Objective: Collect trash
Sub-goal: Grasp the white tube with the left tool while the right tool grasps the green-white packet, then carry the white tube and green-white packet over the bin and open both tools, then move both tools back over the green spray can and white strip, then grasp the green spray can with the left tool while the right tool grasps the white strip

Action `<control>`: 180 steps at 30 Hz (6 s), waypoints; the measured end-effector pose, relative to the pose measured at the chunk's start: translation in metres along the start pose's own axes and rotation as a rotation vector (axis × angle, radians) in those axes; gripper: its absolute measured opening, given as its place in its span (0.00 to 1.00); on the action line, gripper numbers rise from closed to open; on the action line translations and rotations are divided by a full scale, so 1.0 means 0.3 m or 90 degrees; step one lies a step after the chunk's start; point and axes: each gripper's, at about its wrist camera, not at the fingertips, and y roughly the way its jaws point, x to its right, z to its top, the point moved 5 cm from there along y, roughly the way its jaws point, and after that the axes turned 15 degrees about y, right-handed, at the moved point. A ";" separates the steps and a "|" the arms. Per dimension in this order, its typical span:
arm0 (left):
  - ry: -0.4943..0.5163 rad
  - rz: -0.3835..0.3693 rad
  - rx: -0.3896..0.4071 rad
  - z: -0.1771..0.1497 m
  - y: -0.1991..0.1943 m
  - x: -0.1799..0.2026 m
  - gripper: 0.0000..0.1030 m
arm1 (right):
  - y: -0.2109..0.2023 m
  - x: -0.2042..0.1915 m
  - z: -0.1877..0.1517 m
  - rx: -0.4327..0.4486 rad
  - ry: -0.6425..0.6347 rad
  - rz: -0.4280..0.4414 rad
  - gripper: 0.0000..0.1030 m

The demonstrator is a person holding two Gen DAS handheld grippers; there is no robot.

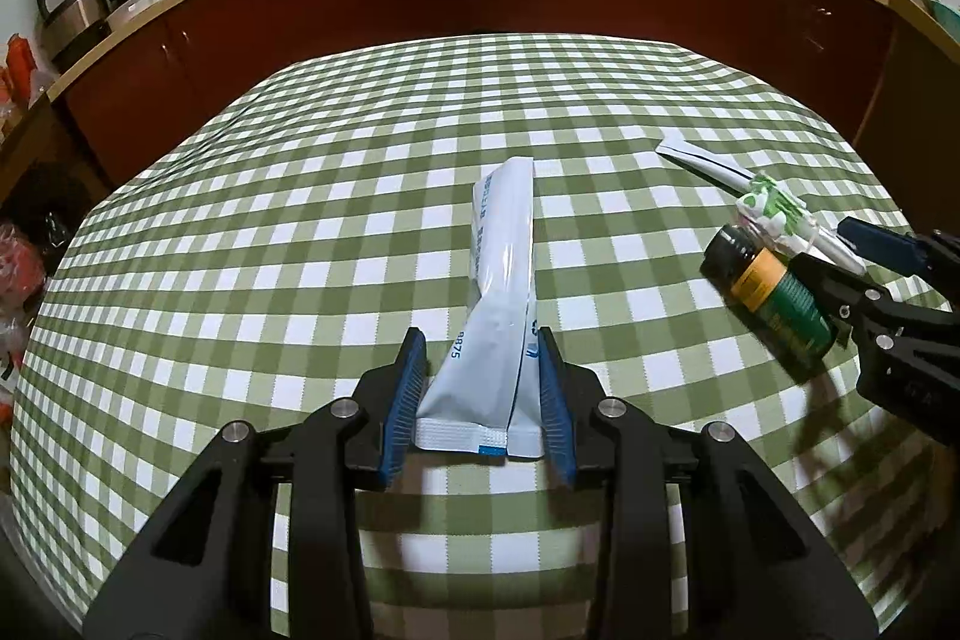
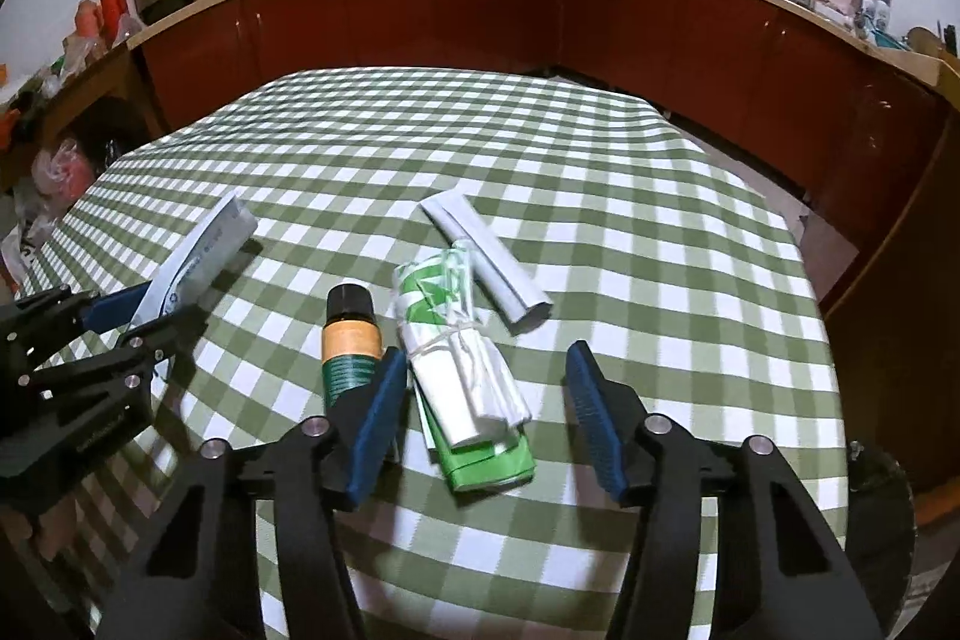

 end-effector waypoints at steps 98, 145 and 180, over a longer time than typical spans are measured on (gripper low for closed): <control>0.200 -0.127 0.121 0.242 -0.175 1.133 0.52 | -0.439 0.909 -0.238 0.182 0.233 -0.257 0.35; 0.035 0.004 0.064 0.174 -0.146 0.559 0.65 | -0.368 0.587 -0.113 0.170 0.143 -0.163 0.51; 0.012 -0.023 0.021 0.130 0.067 0.139 0.23 | -0.058 0.163 0.060 0.066 0.039 -0.029 0.51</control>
